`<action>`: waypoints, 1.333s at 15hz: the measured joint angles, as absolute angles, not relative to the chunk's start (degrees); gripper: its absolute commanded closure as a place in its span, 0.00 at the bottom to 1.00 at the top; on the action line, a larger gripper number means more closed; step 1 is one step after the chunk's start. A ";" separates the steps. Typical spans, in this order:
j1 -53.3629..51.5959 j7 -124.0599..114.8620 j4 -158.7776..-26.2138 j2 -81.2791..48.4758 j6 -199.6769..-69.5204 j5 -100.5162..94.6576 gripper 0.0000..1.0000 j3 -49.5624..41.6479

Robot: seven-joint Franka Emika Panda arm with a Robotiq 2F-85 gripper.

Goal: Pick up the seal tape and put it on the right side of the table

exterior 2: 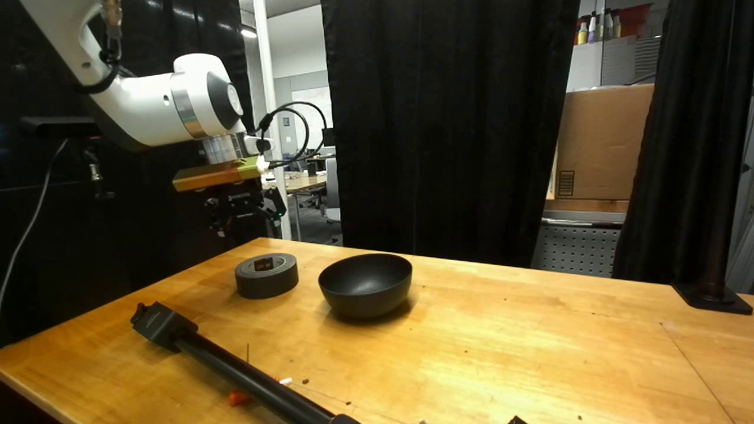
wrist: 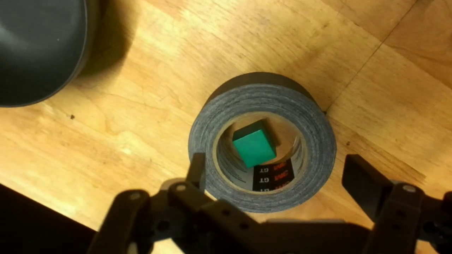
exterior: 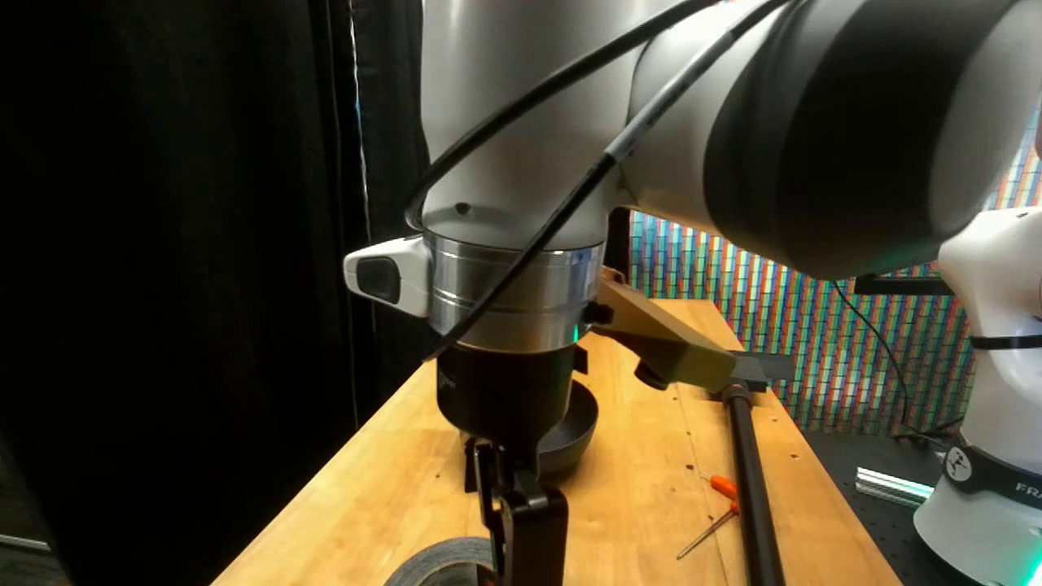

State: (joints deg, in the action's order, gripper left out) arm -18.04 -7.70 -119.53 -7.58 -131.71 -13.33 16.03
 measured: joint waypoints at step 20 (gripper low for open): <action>-14.78 -2.19 -116.68 -16.20 -132.37 -11.53 0.26 12.88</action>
State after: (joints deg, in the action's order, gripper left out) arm -14.78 -2.19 -116.68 -16.20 -132.37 -11.53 12.88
